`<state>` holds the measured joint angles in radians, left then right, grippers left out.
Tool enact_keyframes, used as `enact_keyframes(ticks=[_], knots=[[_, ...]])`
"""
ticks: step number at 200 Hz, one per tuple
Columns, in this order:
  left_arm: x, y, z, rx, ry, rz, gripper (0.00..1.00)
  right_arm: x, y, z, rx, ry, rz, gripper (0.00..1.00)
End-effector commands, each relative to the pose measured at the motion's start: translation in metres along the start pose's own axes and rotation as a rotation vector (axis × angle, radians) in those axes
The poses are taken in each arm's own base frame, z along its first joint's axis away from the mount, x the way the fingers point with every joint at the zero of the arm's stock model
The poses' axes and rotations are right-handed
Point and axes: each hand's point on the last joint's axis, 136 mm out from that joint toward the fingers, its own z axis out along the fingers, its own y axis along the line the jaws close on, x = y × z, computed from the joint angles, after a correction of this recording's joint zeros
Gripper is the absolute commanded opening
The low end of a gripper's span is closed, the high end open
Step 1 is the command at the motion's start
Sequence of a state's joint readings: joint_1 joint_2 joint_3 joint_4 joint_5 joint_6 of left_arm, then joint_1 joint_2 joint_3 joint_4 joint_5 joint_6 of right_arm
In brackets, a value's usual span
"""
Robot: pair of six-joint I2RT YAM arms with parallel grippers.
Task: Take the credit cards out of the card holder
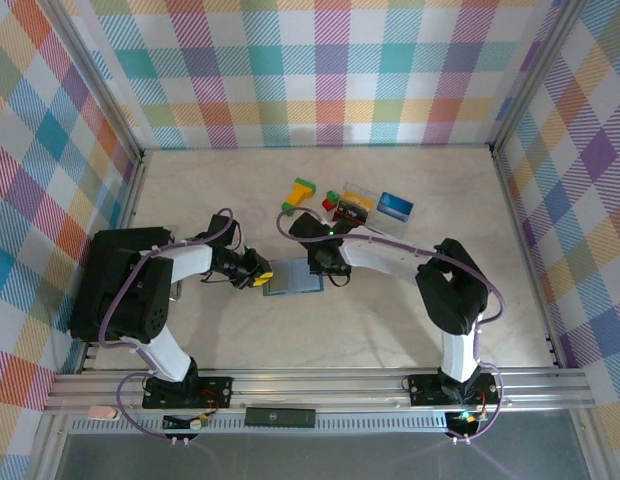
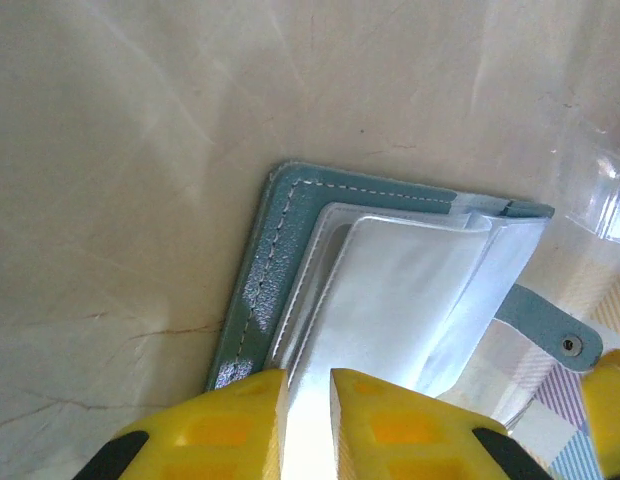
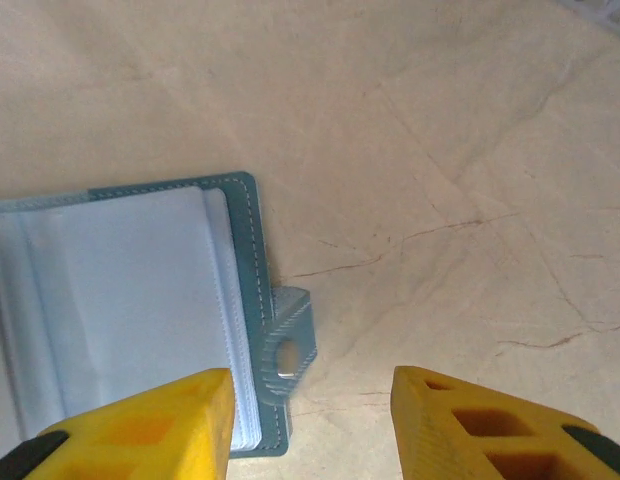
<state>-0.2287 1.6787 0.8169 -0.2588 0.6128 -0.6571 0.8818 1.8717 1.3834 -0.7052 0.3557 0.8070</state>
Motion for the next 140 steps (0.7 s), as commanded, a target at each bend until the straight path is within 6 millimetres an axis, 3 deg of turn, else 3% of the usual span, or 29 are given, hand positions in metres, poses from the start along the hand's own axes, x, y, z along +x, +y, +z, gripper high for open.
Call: enact_keyframes(ticks=[1, 17, 41, 101, 140], knots=[[0.006, 0.001, -0.001, -0.038, 0.024, 0.011, 0.19, -0.015, 0.016, -0.021, -0.111, -0.066, 0.002, 0.45], [0.005, -0.001, -0.002, -0.035, 0.022, 0.019, 0.19, -0.015, 0.035, -0.025, -0.215, -0.050, -0.034, 0.45], [0.007, 0.001, 0.003, -0.032, 0.039, 0.011, 0.19, -0.013, 0.046, -0.026, -0.270, -0.035, -0.036, 0.44], [0.006, 0.006, 0.006, -0.042, 0.035, -0.001, 0.16, 0.012, 0.073, -0.002, -0.288, 0.081, -0.179, 0.37], [-0.002, 0.001, -0.012, 0.031, 0.006, -0.041, 0.16, 0.024, 0.096, 0.008, -0.264, 0.119, -0.274, 0.36]])
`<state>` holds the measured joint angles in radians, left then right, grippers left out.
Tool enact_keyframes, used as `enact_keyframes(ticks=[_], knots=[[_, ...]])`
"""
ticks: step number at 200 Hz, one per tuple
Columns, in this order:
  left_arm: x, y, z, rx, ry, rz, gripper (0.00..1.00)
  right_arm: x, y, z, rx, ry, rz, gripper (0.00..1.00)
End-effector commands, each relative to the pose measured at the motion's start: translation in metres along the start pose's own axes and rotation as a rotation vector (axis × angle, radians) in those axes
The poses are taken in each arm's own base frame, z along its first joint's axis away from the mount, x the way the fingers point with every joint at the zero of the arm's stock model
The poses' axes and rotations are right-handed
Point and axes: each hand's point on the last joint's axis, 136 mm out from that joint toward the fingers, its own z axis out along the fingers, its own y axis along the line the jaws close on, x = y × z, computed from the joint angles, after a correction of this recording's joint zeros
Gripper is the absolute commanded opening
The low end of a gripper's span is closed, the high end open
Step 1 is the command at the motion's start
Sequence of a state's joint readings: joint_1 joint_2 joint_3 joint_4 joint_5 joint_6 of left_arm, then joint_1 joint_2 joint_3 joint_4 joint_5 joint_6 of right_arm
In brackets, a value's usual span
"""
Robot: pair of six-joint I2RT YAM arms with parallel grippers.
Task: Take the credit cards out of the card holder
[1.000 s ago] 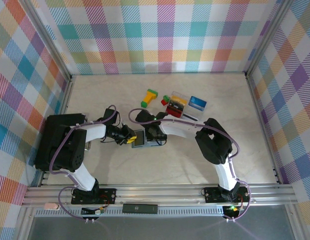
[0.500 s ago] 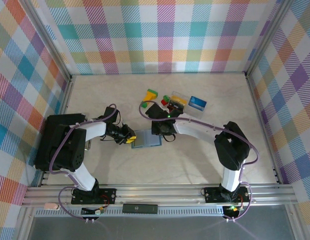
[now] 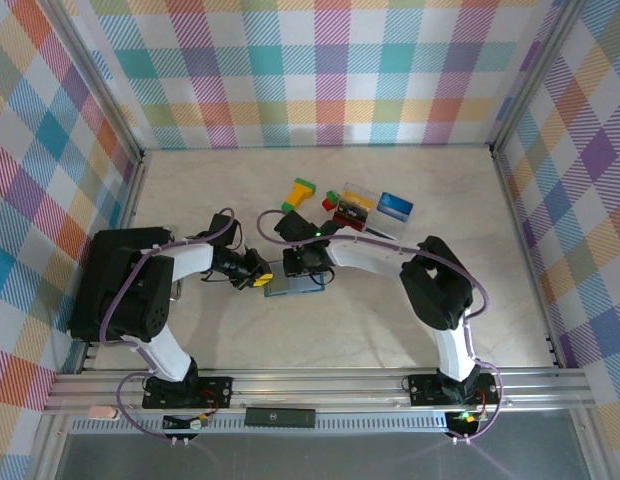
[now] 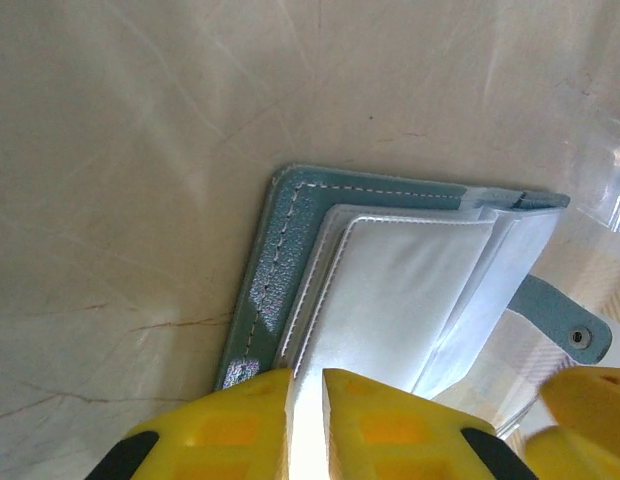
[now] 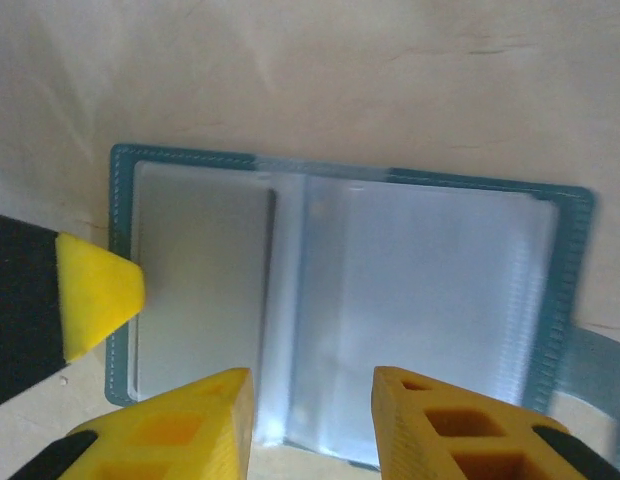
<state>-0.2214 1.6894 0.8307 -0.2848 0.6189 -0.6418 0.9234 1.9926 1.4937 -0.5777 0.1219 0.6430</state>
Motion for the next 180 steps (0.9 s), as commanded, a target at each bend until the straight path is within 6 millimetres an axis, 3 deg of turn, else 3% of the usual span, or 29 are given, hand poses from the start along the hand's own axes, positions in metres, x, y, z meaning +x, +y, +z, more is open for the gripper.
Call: enact_keyframes(ticks=[1, 44, 74, 120, 180], knots=[[-0.002, -0.001, -0.012, 0.043, -0.008, -0.038, 0.16, 0.008, 0.016, 0.003, -0.001, 0.048, -0.082, 0.36], [-0.018, 0.020, -0.046, 0.080, -0.095, -0.145, 0.23, 0.011, 0.028, 0.021, 0.073, 0.091, -0.163, 0.39], [-0.023, 0.036, -0.059, 0.085, -0.139, -0.208, 0.27, 0.015, 0.031, 0.030, 0.113, 0.122, -0.205, 0.43], [-0.026, 0.045, -0.060, 0.077, -0.156, -0.240, 0.29, 0.021, 0.035, 0.042, 0.129, 0.163, -0.242, 0.49], [-0.026, 0.045, -0.060, 0.077, -0.150, -0.237, 0.29, 0.034, 0.017, 0.057, 0.209, 0.221, -0.234, 0.52]])
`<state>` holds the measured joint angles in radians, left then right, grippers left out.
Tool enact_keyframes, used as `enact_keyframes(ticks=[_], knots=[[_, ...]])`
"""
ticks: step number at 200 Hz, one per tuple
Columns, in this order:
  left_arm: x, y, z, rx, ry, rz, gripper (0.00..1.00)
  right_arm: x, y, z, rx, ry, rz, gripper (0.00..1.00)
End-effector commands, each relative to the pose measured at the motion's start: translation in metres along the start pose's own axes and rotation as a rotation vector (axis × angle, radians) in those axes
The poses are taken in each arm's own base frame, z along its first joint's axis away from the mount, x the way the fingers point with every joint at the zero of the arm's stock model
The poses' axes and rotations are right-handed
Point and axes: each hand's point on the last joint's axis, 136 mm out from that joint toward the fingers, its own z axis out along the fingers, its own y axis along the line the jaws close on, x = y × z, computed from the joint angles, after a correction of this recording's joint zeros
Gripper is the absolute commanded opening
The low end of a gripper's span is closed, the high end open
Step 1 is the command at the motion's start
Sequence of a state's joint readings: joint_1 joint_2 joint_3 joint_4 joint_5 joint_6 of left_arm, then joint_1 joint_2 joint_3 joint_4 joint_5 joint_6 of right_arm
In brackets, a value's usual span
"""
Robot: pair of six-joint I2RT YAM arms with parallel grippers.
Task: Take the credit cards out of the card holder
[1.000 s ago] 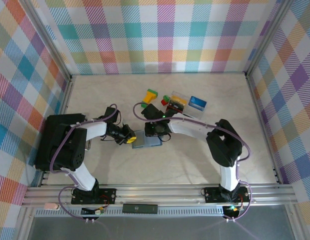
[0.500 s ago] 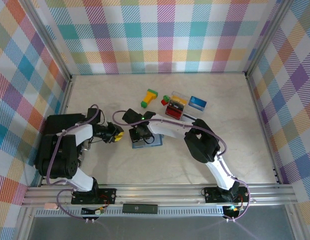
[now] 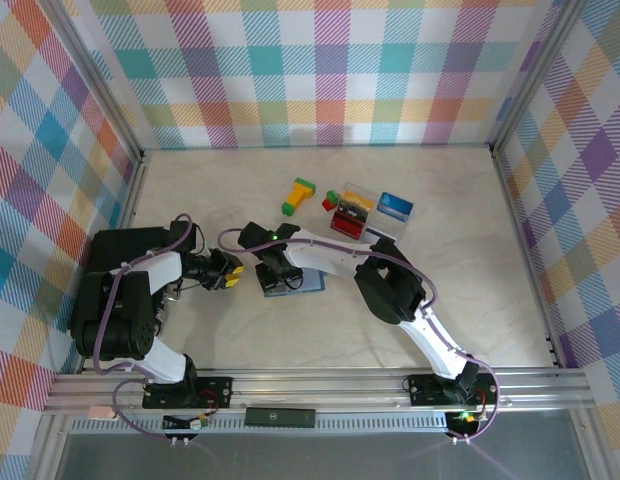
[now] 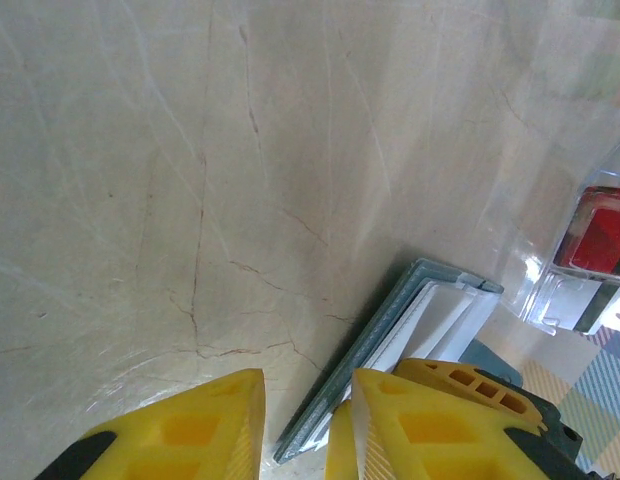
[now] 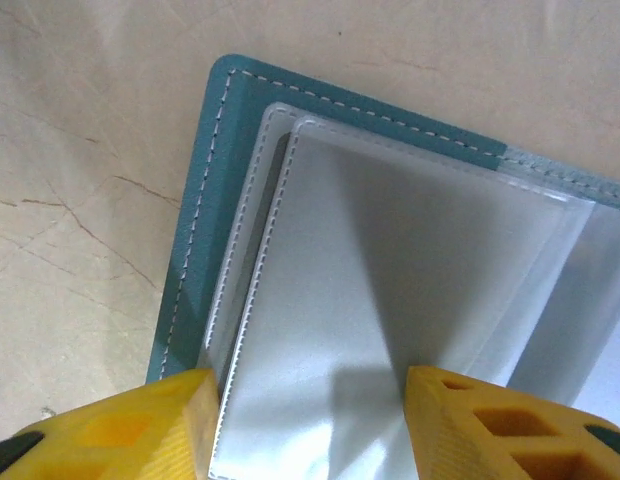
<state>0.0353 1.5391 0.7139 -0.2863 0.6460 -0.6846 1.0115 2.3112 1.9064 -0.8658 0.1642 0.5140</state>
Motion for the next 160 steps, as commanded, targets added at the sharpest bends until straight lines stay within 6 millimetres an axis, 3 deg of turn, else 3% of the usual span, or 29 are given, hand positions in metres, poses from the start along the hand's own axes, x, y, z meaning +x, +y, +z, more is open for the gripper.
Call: enact_keyframes(ticks=[1, 63, 160], knots=[[0.003, 0.003, -0.003, 0.000, 0.013, -0.020, 0.29, 0.022, -0.013, 0.018, 0.080, 0.083, -0.013, 0.51], [0.005, 0.002, -0.004, -0.001, 0.018, -0.014, 0.29, 0.020, -0.002, 0.016, 0.002, 0.068, 0.008, 0.40], [0.007, -0.002, -0.007, 0.006, 0.025, 0.002, 0.28, -0.005, -0.006, -0.023, -0.099, -0.067, 0.106, 0.25]])
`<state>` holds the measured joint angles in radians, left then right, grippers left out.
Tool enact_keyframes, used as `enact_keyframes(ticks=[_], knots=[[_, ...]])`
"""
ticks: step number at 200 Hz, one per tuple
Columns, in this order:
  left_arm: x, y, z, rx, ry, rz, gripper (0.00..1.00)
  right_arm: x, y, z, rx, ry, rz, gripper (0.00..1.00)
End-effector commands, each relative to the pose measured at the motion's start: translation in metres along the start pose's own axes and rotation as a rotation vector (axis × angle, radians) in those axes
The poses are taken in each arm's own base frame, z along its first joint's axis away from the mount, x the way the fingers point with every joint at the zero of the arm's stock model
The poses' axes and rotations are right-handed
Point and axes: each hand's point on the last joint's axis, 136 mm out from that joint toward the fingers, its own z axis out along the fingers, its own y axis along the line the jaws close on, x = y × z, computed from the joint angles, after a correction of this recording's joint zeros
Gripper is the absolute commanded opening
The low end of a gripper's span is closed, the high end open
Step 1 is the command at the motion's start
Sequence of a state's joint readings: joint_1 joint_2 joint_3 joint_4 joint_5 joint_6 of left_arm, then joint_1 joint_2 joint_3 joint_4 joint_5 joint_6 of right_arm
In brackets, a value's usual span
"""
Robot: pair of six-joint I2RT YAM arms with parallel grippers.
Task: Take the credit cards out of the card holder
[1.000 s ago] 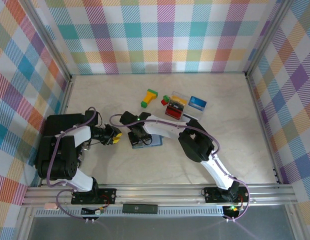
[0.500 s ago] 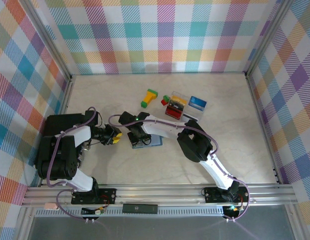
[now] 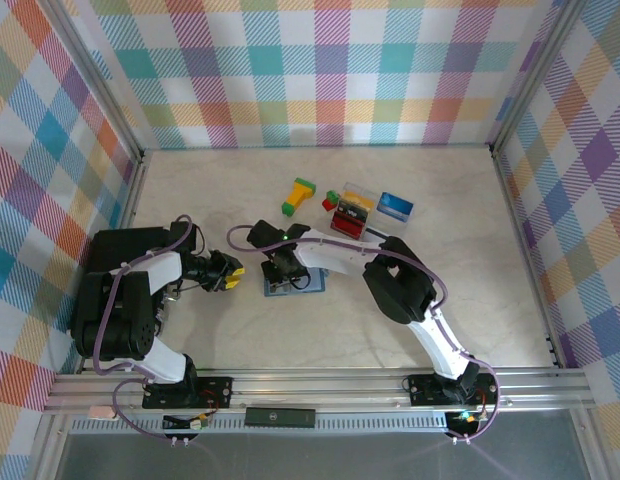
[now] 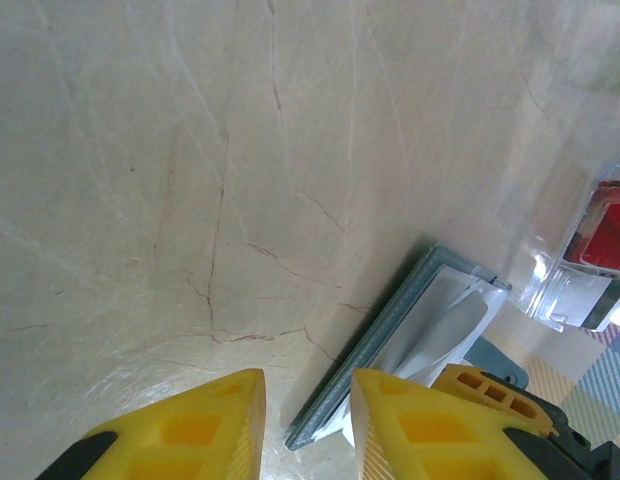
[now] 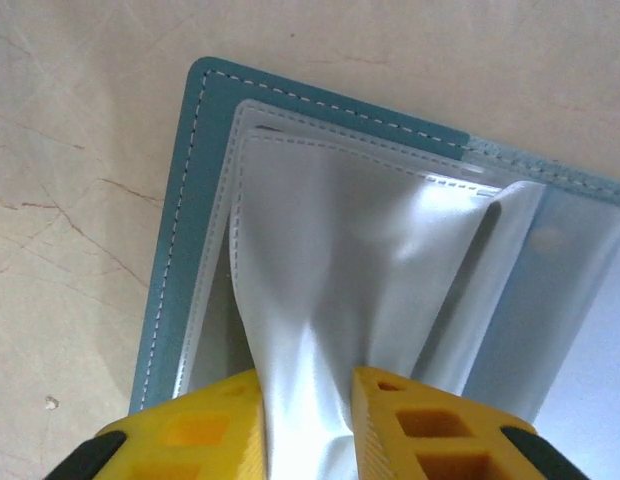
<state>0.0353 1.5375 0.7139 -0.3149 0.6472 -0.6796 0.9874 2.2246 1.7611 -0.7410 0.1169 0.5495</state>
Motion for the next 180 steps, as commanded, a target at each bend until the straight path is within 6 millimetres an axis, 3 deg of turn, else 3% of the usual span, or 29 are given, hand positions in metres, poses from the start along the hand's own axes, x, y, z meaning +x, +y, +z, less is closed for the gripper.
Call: enact_keyframes(ticks=[1, 98, 180], knots=[[0.003, -0.006, -0.007, 0.022, 0.010, 0.015, 0.28, -0.007, 0.001, -0.018, -0.028, -0.035, 0.045, 0.25], [0.009, -0.016, -0.007, 0.026, 0.022, 0.042, 0.29, -0.006, -0.062, -0.044, 0.248, -0.132, 0.194, 0.36], [0.027, -0.044, 0.011, 0.029, 0.072, 0.117, 0.32, 0.014, -0.112, -0.057, 0.311, -0.162, 0.369, 0.38]])
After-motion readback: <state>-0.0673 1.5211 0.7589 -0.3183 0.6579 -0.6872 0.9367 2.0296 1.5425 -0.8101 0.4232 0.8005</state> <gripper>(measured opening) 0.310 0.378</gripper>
